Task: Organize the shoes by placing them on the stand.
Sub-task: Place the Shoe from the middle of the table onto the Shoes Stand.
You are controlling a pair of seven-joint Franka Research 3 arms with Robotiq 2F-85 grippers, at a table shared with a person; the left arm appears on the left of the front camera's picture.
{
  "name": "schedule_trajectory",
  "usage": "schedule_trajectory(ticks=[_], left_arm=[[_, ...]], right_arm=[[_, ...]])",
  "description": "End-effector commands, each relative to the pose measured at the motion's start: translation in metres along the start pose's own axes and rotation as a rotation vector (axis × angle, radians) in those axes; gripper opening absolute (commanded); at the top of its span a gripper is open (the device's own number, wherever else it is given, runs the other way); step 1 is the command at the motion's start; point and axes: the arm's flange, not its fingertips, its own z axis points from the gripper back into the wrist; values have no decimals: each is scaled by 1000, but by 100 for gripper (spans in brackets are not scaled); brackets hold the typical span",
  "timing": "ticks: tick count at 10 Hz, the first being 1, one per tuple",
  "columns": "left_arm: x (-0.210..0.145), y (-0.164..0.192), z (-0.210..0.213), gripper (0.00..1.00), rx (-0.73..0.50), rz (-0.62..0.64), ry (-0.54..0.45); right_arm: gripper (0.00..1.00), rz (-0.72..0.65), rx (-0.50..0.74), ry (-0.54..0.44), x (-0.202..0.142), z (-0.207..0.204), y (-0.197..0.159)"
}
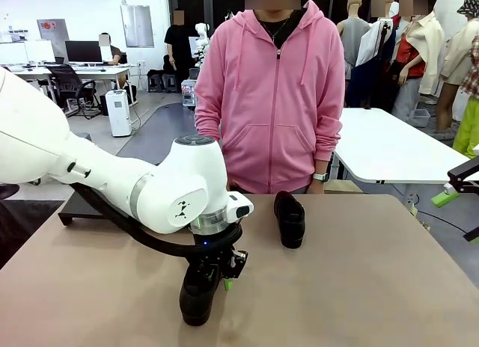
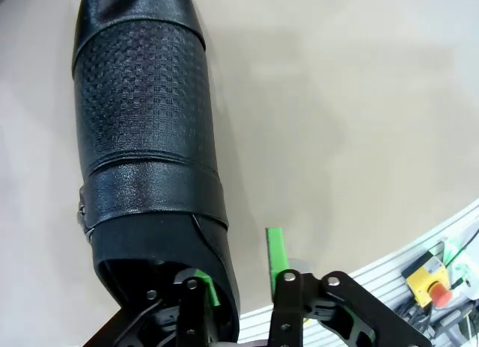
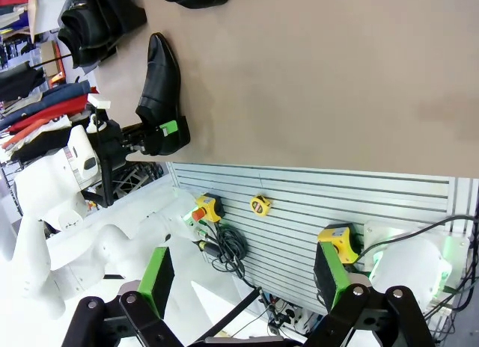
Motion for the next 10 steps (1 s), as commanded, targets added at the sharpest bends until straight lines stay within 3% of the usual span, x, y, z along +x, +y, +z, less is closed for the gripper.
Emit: schedule_trajectory(ticks=[1,6,7,10], left_arm=[[5,-3,1,0,33,20,2],[8,4,20,0,67,-29,3],[-3,19,47,0,46,-60,-20],[-70,89,155,0,74,4,-200]], right_arm=[[100,-11,-8,4,-1,2,2],[100,-11,-8,4,-1,2,2],[100,-11,-8,4,-1,2,2],[100,-11,-8,4,-1,2,2]])
